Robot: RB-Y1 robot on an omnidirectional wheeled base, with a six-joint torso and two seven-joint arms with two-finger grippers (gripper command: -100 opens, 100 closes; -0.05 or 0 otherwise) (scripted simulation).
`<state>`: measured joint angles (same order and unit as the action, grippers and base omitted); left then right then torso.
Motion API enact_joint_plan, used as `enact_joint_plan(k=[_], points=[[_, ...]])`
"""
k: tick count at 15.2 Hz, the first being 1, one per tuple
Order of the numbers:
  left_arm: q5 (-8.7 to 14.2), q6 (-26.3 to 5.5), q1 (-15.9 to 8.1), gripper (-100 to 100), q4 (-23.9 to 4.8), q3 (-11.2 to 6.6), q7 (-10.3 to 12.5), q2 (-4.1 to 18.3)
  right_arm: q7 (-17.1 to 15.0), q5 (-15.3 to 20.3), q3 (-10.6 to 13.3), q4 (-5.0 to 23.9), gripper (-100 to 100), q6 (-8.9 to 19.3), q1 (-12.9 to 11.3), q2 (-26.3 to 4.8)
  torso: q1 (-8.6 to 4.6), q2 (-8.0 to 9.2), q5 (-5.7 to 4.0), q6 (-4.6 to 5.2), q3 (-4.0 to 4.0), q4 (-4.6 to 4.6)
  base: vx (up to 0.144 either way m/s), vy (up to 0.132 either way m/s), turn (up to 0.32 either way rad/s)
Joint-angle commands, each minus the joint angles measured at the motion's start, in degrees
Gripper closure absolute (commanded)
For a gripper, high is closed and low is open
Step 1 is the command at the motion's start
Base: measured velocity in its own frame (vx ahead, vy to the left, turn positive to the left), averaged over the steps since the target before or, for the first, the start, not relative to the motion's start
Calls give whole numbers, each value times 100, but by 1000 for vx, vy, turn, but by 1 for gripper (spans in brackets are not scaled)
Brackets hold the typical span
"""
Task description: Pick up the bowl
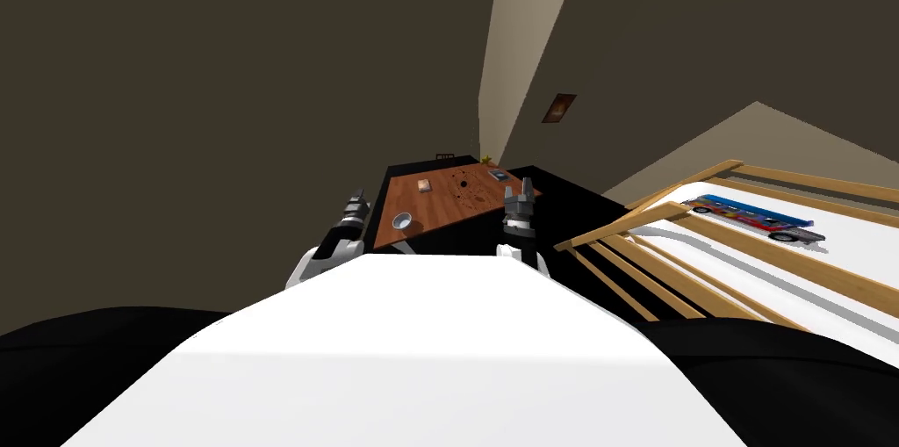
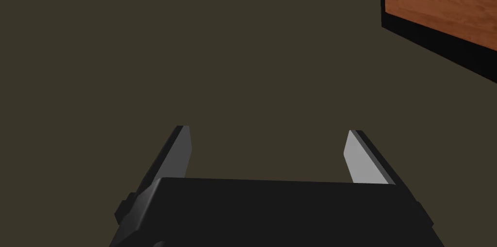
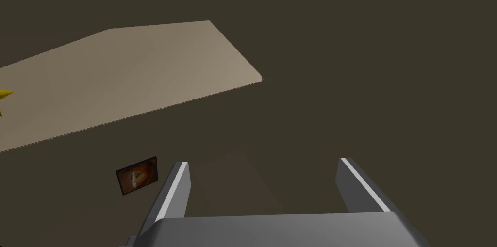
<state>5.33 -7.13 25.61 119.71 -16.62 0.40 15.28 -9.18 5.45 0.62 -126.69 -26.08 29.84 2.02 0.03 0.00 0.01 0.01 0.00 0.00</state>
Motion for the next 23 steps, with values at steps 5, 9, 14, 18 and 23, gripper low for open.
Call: enact_joint_plan(k=[5,9,14,18,23], points=[[94,-682,-53,-100,-197,-140,-122,-80,0,0,0,0,0,0,0,0,-1,1,0,0,0,0,-5,3,-113],[230,-1157,-138,-100,-445,-329,-236,-138,0,0,0,0,0,0,1,0,0,-1,0,-2,0,0,-5,3,-115],[298,-1662,-180,-100,-567,-423,-293,-174,0,0,0,0,0,0,0,0,-2,0,-1,1,0,0,-3,2,-99],[364,-2025,-221,-100,-687,-514,-349,-213,0,0,0,0,0,0,0,0,-1,0,0,-1,0,0,-4,3,-96],[492,-2636,-302,-100,-921,-692,-459,-301,0,0,0,0,0,0,0,0,-1,-1,0,0,0,0,-4,2,-124]])
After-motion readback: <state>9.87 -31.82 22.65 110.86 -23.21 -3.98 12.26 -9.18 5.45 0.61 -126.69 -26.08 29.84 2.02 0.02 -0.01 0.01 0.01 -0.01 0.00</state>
